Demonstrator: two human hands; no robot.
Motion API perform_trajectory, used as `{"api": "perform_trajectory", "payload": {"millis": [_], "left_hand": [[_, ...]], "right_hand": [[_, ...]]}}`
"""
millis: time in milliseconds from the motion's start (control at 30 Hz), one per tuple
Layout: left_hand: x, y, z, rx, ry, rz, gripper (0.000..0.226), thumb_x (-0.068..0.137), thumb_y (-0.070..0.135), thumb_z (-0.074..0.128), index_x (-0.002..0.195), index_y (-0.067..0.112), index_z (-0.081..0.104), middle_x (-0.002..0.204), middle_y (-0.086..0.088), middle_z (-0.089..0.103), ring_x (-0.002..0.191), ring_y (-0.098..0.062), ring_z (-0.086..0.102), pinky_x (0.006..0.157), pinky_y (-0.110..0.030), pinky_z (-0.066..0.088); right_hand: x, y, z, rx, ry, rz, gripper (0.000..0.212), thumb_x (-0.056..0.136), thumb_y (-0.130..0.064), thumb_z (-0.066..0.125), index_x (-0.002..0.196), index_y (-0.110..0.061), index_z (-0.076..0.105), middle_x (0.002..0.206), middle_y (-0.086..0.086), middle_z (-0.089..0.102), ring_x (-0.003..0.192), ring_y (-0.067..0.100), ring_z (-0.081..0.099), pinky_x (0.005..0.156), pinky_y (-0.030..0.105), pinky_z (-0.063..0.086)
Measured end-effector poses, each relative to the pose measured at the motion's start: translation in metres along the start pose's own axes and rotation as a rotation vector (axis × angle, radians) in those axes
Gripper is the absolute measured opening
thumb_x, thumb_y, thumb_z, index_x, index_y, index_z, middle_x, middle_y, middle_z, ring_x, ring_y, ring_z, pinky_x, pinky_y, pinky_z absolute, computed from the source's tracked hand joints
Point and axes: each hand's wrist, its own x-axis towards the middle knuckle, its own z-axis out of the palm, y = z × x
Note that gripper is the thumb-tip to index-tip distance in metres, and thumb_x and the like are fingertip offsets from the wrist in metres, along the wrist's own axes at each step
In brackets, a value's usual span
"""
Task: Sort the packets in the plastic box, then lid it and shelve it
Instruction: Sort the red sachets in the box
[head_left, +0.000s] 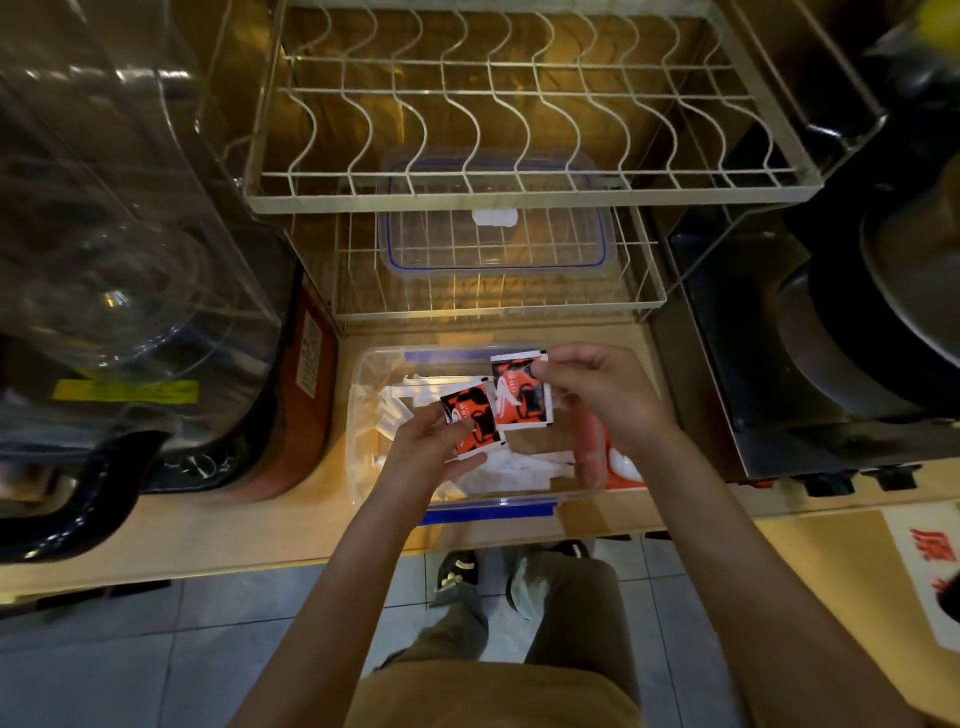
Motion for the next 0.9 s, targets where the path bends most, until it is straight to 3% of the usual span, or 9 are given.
{"api": "perform_trajectory", "payload": {"millis": [100, 233, 333, 400, 467, 567, 700, 800, 900], "left_hand": [[-0.002, 0.006, 0.009, -0.102, -0.075, -0.042, 0.012, 0.09, 0.01, 0.052, 0.093, 0.017, 0.061, 0.095, -0.009, 0.068, 0.089, -0.021, 0.067, 0.066, -0.024, 0.061], [-0.004, 0.008, 0.016, -0.092, -0.159, -0.034, 0.013, 0.092, 0.018, 0.05, 0.097, 0.016, 0.061, 0.093, -0.008, 0.07, 0.085, -0.019, 0.069, 0.066, -0.022, 0.06], [-0.006, 0.002, 0.018, -0.012, -0.177, 0.043, 0.014, 0.09, 0.016, 0.054, 0.097, 0.021, 0.065, 0.094, -0.003, 0.072, 0.088, -0.014, 0.07, 0.07, -0.023, 0.06], [-0.007, -0.001, 0.019, 0.016, -0.17, 0.059, 0.015, 0.09, 0.014, 0.053, 0.097, 0.022, 0.065, 0.092, -0.002, 0.071, 0.083, -0.01, 0.07, 0.073, -0.024, 0.06], [-0.008, -0.002, 0.019, 0.045, -0.167, 0.075, 0.015, 0.091, 0.014, 0.053, 0.1, 0.021, 0.063, 0.092, -0.002, 0.07, 0.082, -0.008, 0.07, 0.074, -0.024, 0.059], [-0.007, -0.005, 0.017, 0.165, -0.121, 0.158, 0.019, 0.092, 0.015, 0.052, 0.109, 0.019, 0.058, 0.094, -0.001, 0.069, 0.089, -0.011, 0.067, 0.077, -0.028, 0.058], [-0.007, -0.012, 0.021, 0.313, -0.044, 0.244, 0.025, 0.091, 0.017, 0.054, 0.115, 0.013, 0.059, 0.097, -0.009, 0.07, 0.092, -0.02, 0.069, 0.078, -0.035, 0.058], [-0.008, -0.015, 0.028, 0.342, 0.014, 0.304, 0.018, 0.088, 0.01, 0.056, 0.102, 0.019, 0.064, 0.089, -0.005, 0.072, 0.085, -0.017, 0.069, 0.07, -0.025, 0.059], [-0.007, -0.016, 0.031, 0.375, 0.069, 0.338, 0.019, 0.083, 0.008, 0.063, 0.092, 0.023, 0.07, 0.074, 0.009, 0.071, 0.072, -0.003, 0.068, 0.066, -0.019, 0.054]], "right_hand": [[-0.006, 0.007, 0.006, 0.051, -0.035, 0.038, 0.011, 0.077, -0.009, 0.071, 0.073, -0.019, 0.068, 0.055, -0.007, 0.068, 0.051, 0.0, 0.062, 0.05, 0.013, 0.048], [-0.009, 0.02, 0.018, 0.059, 0.022, 0.014, 0.016, 0.076, -0.006, 0.073, 0.07, -0.02, 0.067, 0.067, 0.0, 0.065, 0.059, 0.009, 0.061, 0.056, 0.024, 0.05], [-0.011, 0.027, 0.027, -0.084, 0.091, -0.062, 0.016, 0.075, -0.01, 0.074, 0.076, -0.023, 0.064, 0.071, -0.001, 0.059, 0.065, 0.011, 0.058, 0.067, 0.036, 0.054], [-0.013, 0.03, 0.029, -0.112, 0.119, -0.091, 0.012, 0.079, -0.016, 0.071, 0.087, -0.02, 0.063, 0.075, -0.005, 0.058, 0.071, 0.009, 0.058, 0.066, 0.03, 0.053], [-0.013, 0.031, 0.028, -0.144, 0.133, -0.053, 0.022, 0.084, -0.02, 0.065, 0.105, -0.015, 0.06, 0.088, -0.005, 0.059, 0.078, 0.003, 0.057, 0.064, 0.019, 0.049], [-0.018, 0.027, 0.024, -0.085, 0.031, 0.036, 0.032, 0.088, -0.021, 0.06, 0.119, -0.016, 0.055, 0.109, 0.003, 0.063, 0.097, 0.01, 0.061, 0.075, 0.021, 0.05], [-0.034, 0.027, 0.031, -0.009, -0.117, -0.023, 0.042, 0.085, -0.02, 0.064, 0.121, -0.034, 0.045, 0.097, -0.014, 0.062, 0.087, -0.01, 0.062, 0.076, 0.01, 0.051], [-0.034, 0.037, 0.045, -0.133, -0.09, -0.095, 0.069, 0.081, -0.032, 0.067, 0.14, -0.034, 0.032, 0.135, -0.005, 0.053, 0.119, 0.009, 0.054, 0.101, 0.033, 0.047], [-0.031, 0.042, 0.05, -0.232, 0.009, -0.157, 0.055, 0.082, -0.032, 0.066, 0.133, -0.027, 0.047, 0.128, 0.004, 0.058, 0.113, 0.015, 0.058, 0.099, 0.038, 0.049]]}}
